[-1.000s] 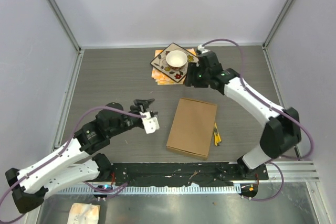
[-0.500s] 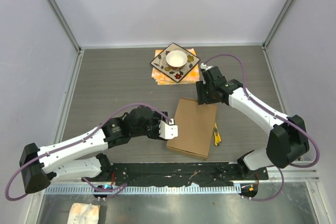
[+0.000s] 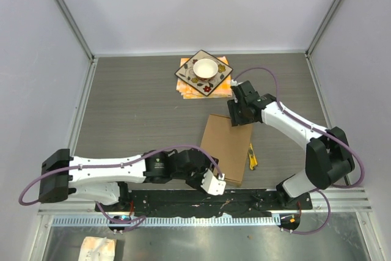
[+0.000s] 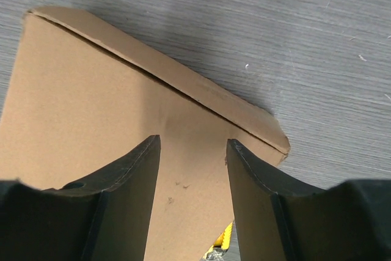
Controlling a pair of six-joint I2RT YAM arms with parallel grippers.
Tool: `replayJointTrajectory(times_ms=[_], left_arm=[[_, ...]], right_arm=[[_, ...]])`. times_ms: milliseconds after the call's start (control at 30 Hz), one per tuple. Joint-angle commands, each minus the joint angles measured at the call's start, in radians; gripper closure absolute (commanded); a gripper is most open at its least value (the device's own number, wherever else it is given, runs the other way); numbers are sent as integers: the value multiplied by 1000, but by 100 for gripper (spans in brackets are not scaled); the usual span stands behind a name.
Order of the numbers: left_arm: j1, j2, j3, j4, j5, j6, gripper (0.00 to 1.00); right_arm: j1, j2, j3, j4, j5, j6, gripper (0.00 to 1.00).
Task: Unpack the express box
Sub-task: Adjust the express box at the center of the board.
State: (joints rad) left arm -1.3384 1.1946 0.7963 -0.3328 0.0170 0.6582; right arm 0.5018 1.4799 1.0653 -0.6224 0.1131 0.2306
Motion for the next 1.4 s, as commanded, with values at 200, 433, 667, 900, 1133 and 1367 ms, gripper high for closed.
replayJointTrajectory(times_ms=[200, 433, 667, 900, 1133, 1367], left_arm=[[-27, 117, -45, 250, -109, 107, 22], [54, 148, -123, 263, -169, 219, 23], [214, 88, -164, 152, -198, 285, 27], [343, -36, -54, 16, -113, 229, 30], [9, -136, -11, -80, -138, 3, 20], [-58, 6, -71, 47, -176, 69, 11]], right_arm=[[-2, 42, -42, 113, -38, -16, 50], [15, -36, -186, 161, -148, 96, 59], [72, -145, -213, 130, -148, 164, 62], [2, -173, -19, 62, 69, 138, 53], [-137, -81, 39, 116, 76, 159, 53], [-190, -24, -42, 139, 68, 193, 58]])
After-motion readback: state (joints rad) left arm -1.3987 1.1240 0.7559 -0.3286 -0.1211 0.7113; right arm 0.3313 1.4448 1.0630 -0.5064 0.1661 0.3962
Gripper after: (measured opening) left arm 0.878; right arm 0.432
